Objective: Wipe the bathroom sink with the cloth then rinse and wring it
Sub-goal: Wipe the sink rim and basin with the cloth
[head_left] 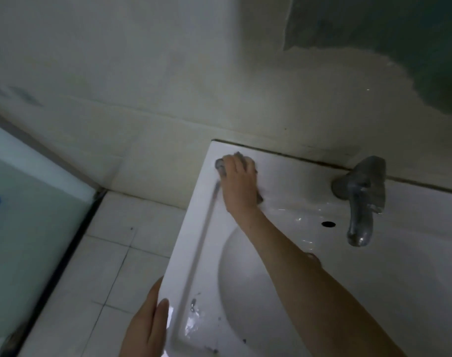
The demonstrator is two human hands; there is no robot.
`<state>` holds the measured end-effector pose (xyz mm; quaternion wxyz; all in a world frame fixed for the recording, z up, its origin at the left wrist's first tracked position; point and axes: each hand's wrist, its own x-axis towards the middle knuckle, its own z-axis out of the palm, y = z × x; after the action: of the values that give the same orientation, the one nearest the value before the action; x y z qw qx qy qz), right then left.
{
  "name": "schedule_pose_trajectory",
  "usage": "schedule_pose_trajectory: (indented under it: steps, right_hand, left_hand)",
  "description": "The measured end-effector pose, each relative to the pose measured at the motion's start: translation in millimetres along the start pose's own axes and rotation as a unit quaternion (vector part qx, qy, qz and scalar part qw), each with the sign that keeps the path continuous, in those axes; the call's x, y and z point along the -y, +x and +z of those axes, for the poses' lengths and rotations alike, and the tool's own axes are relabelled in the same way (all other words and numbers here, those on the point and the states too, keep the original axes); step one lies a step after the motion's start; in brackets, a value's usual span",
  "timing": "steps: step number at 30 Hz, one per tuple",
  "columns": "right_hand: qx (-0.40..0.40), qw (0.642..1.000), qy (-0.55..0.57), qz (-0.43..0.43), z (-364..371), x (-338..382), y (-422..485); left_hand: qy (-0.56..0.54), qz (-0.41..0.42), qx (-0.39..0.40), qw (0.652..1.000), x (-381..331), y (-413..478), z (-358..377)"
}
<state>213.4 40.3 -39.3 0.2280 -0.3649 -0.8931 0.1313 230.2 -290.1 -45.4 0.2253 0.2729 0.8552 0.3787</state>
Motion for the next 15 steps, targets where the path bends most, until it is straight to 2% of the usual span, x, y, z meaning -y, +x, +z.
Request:
schedule_pose_trajectory:
  steps: [3,5,7,10,12,13,14,15]
  right_hand:
    - [0.076,0.993,0.056,-0.071,7,33,-8]
    - [0.069,0.991,0.067,-0.098,1,33,-32]
    - [0.075,0.978,0.105,-0.163,-11,42,-66]
    - [0.140,0.950,0.169,-0.222,-26,46,-111]
    - [0.203,0.940,0.215,-0.172,-32,34,-121]
    - [0.218,0.938,0.244,-0.115,-36,27,-119]
    - [0.194,0.940,0.277,-0.054,-39,20,-113]
    - [0.138,0.942,0.305,0.004,-43,14,-102]
  left_hand:
    - [-0.013,-0.020,0.031,0.999,-12,5,-1]
    - [-0.020,-0.020,0.043,0.999,-15,3,-3]
    - [-0.016,-0.027,0.053,0.998,-22,2,-6]
    - [-0.017,-0.033,0.060,0.997,-22,2,-6]
    - [-0.016,-0.031,0.067,0.997,-23,1,-8]
    - [-0.017,-0.029,0.067,0.997,-23,1,-8]
    - [-0.017,-0.029,0.066,0.997,-23,1,-9]
    - [-0.022,-0.029,0.068,0.997,-24,1,-9]
